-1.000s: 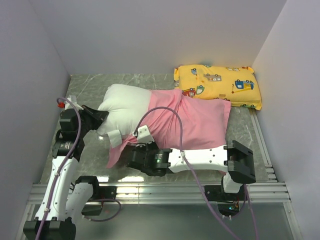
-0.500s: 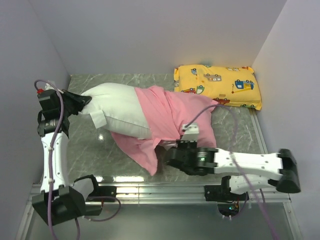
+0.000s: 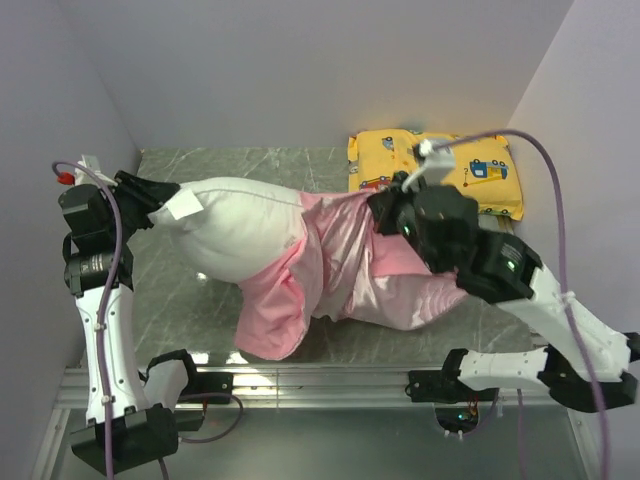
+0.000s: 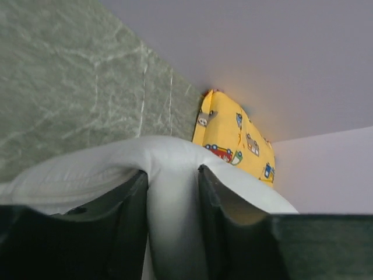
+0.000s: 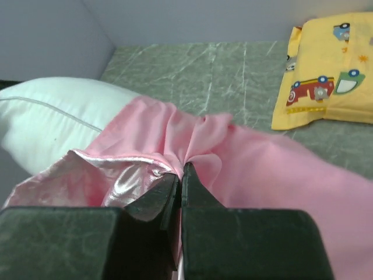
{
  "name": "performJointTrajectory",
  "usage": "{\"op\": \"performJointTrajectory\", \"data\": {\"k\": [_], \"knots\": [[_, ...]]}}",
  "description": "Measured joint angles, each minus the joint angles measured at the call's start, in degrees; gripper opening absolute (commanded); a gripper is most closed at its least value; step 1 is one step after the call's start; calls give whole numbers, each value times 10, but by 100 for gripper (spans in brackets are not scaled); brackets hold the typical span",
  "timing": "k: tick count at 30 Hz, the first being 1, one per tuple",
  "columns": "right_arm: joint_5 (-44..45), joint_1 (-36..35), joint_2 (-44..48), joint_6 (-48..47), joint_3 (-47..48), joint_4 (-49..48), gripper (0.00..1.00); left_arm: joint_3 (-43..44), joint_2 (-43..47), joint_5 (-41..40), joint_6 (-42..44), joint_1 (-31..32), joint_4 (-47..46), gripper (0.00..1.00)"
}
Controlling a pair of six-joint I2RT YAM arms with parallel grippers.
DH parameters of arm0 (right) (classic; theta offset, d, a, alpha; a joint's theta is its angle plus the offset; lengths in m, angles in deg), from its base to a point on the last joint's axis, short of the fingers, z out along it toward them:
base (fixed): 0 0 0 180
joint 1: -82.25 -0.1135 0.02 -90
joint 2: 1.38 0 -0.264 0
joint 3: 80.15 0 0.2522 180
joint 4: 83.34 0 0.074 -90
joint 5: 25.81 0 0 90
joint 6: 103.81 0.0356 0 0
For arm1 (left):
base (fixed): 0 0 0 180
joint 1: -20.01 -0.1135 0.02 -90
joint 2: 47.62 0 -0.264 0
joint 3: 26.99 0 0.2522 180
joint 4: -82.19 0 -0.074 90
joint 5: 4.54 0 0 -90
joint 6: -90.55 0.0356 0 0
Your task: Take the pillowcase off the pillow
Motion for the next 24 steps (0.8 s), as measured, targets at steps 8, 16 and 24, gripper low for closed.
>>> {"op": "performJointTrajectory", "data": {"k": [8, 16, 24], "knots": [[-233, 196, -261, -39, -9, -147, 0, -33, -2, -28, 14, 20, -49, 69], [-323, 257, -495, -38, -25, -278, 0, -42, -3, -58, 32, 60, -59, 75], [-345, 263, -501, -41, -19, -271, 0, -50, 47, -172, 37, 147, -55, 83]]}}
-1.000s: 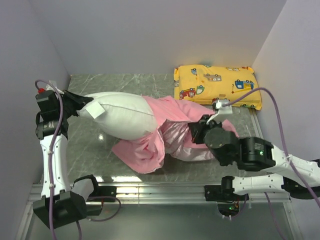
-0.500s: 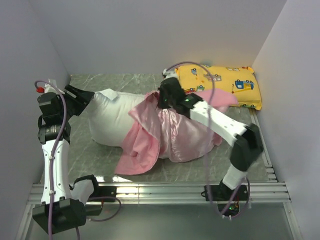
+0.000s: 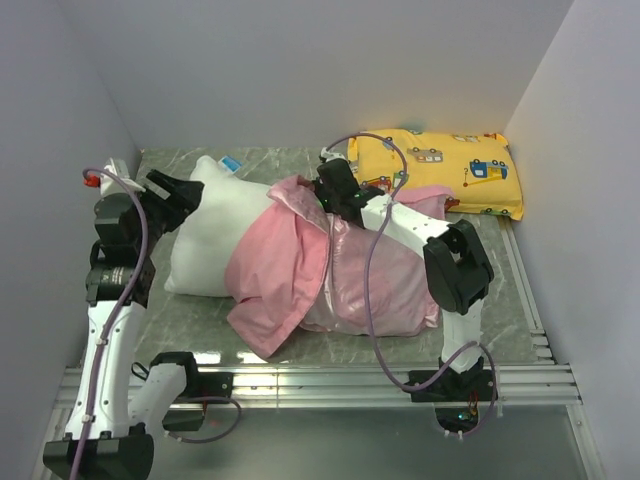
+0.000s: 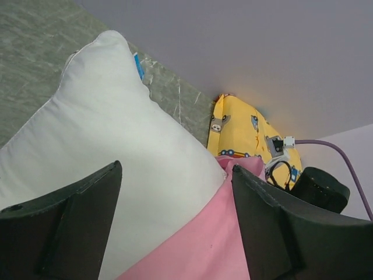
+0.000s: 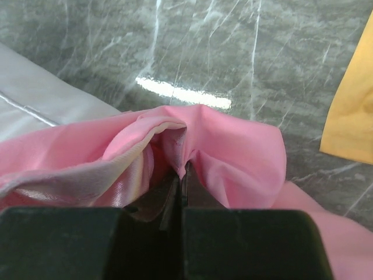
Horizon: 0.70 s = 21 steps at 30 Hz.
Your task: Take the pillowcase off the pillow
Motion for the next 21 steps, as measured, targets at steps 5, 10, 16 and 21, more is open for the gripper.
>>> {"op": "performJointTrajectory", "data": {"k": [5, 10, 16, 21], "knots": [[2, -1, 1, -5, 1, 7, 3, -105, 20, -75, -49, 73, -30, 99], [6, -1, 10, -11, 4, 19, 13, -207, -11, -97, -107, 92, -41, 99], [17, -2, 49, -23, 4, 50, 45, -208, -94, -97, -141, 92, -134, 31], [39, -5, 114, -33, 3, 88, 64, -209, -135, -94, -154, 91, -181, 0]]}}
